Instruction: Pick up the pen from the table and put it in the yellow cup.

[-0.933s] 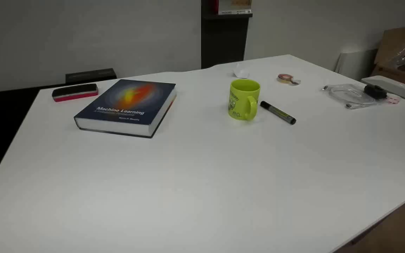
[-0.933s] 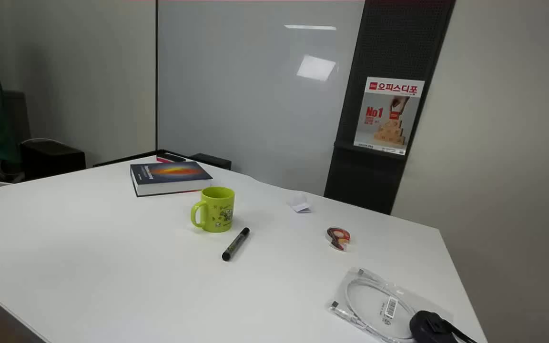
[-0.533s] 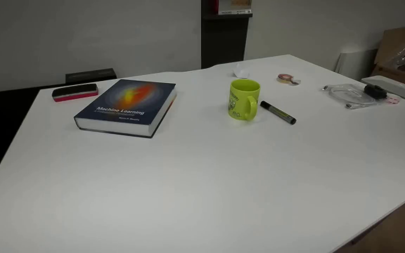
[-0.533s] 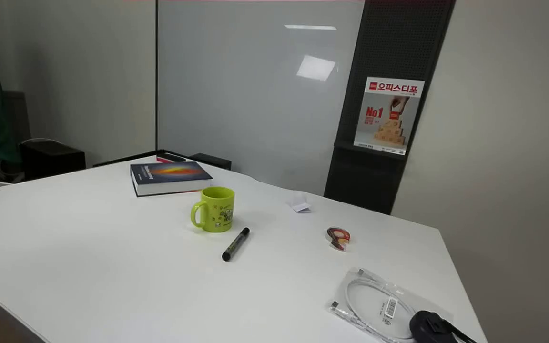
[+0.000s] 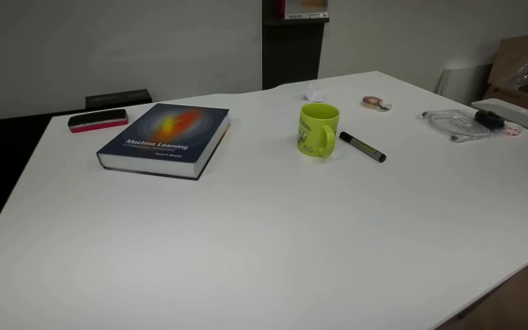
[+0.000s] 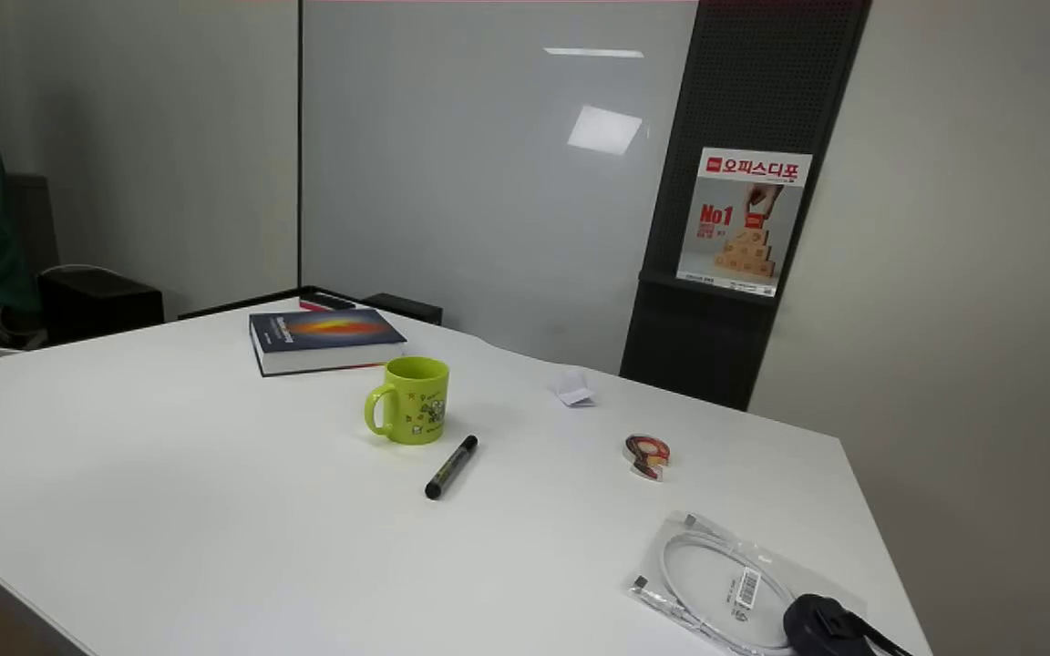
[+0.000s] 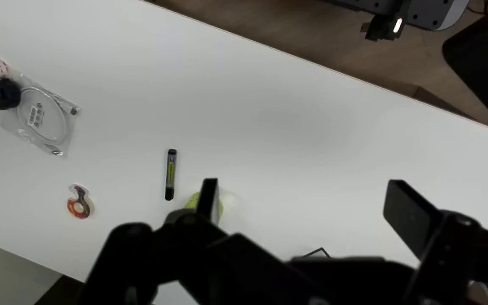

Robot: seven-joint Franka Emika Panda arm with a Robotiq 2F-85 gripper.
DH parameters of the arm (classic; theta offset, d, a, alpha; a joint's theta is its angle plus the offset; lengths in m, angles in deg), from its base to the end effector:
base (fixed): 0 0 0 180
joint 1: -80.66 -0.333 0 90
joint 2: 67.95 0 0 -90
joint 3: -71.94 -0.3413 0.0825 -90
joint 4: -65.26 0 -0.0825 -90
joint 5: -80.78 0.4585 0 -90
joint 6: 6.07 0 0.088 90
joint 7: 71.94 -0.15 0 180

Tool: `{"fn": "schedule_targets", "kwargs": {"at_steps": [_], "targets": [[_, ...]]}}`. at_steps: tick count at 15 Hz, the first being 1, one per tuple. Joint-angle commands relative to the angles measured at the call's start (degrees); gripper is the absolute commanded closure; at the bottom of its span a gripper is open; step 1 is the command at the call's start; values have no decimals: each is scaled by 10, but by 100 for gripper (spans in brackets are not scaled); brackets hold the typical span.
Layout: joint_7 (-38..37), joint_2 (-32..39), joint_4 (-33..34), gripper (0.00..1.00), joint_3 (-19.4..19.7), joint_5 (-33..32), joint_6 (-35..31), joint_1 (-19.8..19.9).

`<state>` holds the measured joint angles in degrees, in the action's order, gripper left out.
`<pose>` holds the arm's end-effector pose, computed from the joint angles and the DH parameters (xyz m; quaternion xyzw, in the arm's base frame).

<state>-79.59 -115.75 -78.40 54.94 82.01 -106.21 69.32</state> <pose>0.3249 0.1816 0.5027 0.9858 0.1336 0.0512 0.0879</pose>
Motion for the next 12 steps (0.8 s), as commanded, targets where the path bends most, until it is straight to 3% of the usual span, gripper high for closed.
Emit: {"fn": "schedule_targets", "kwargs": {"at_steps": [1,6,12], "targets": [[-2,-12,-46,0,46,-31,-58,36],[53,36,-109,0,161,-45,-226,105],[210,205,-99,0,290,-38,-391,148]]}}
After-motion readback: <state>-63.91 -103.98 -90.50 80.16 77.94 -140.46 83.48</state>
